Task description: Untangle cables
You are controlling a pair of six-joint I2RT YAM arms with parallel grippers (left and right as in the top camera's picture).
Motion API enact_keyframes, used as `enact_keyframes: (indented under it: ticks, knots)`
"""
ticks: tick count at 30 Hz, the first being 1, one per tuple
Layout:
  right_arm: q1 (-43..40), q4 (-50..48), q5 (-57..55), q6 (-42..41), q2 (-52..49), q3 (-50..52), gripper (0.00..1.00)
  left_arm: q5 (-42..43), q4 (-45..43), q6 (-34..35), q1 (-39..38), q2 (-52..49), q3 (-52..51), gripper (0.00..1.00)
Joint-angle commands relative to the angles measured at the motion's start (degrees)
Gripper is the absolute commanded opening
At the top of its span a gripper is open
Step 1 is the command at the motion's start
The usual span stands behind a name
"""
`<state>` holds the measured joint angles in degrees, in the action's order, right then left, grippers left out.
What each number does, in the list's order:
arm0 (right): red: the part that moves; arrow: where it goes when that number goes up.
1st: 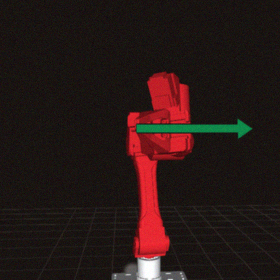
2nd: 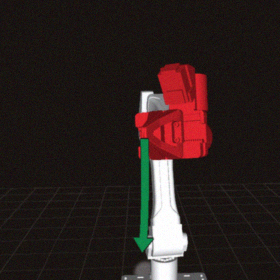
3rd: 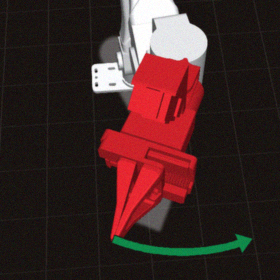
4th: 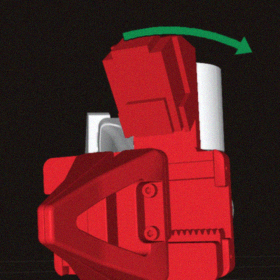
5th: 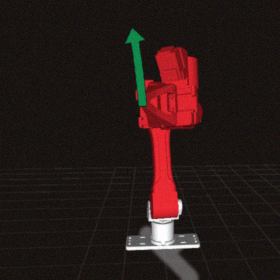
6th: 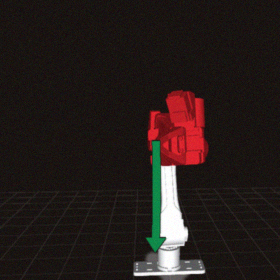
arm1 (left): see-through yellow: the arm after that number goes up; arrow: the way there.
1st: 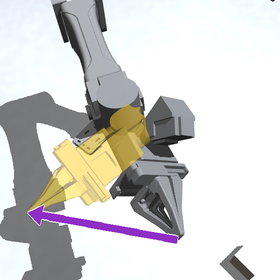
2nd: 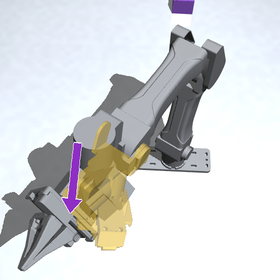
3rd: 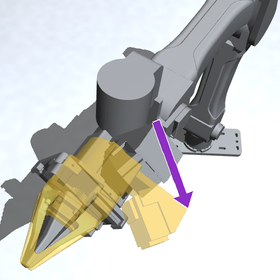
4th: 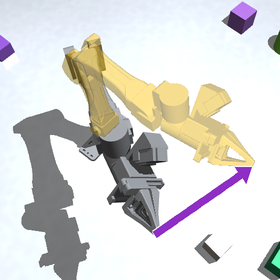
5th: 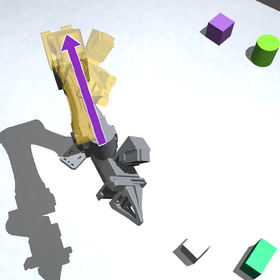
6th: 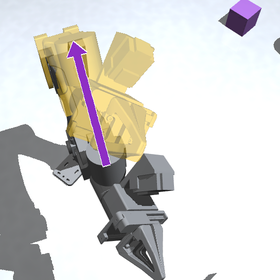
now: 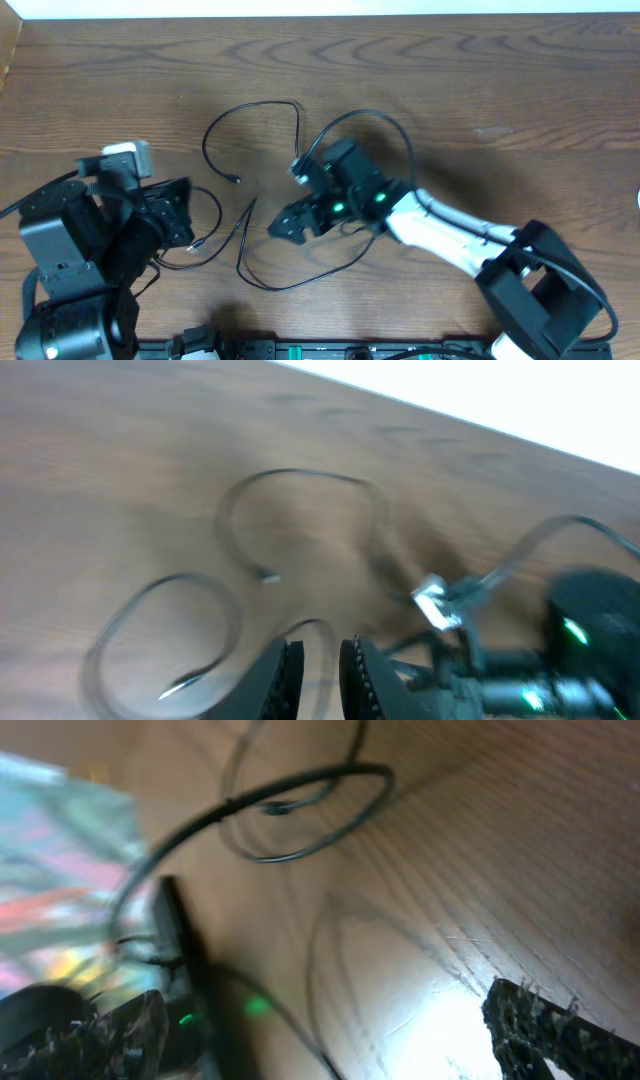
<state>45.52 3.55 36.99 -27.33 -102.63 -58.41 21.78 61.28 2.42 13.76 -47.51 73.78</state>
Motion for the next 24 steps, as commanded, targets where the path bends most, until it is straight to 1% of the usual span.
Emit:
enact_keyframes:
  ticks: [1, 4, 8, 10, 13, 15, 21, 24]
  knots:
    - [4.94, -1.03, -18.12, -4.59, 0.66, -0.02, 0.98, -16.70, 2.86, 2.43, -0.07, 0.15, 3.23, 0.19]
    - [8.22, -2.58, -23.39, -4.57, 0.61, -0.02, 0.98, -18.84, 4.76, 2.45, -0.07, 0.15, 4.83, 0.19]
    - [10.86, -3.56, -29.20, -4.55, 0.61, -0.02, 0.97, -18.08, 5.75, 2.64, -0.09, 0.17, 6.03, 0.19]
    - [11.61, -3.63, -32.15, -4.52, 0.35, -0.02, 0.95, -17.73, 6.34, 2.64, -0.09, 0.22, 6.05, 0.19]
    - [12.24, -4.13, -35.60, -4.24, -0.26, 0.00, 0.95, -17.73, 7.58, 2.64, -0.09, 0.20, 6.03, 0.19]
    - [12.33, -5.92, -36.30, -4.07, -1.05, 0.00, 0.95, -17.73, 8.22, 2.64, -0.09, 0.20, 6.03, 0.19]
    - [12.35, -13.29, -36.24, -4.13, -2.97, -0.02, 0.86, -17.73, 10.67, 2.64, -0.09, 0.20, 6.03, 0.19]
    - [12.35, -15.19, -36.28, -4.15, -3.30, -0.02, 0.86, -17.73, 11.17, 2.64, -0.09, 0.20, 6.03, 0.19]
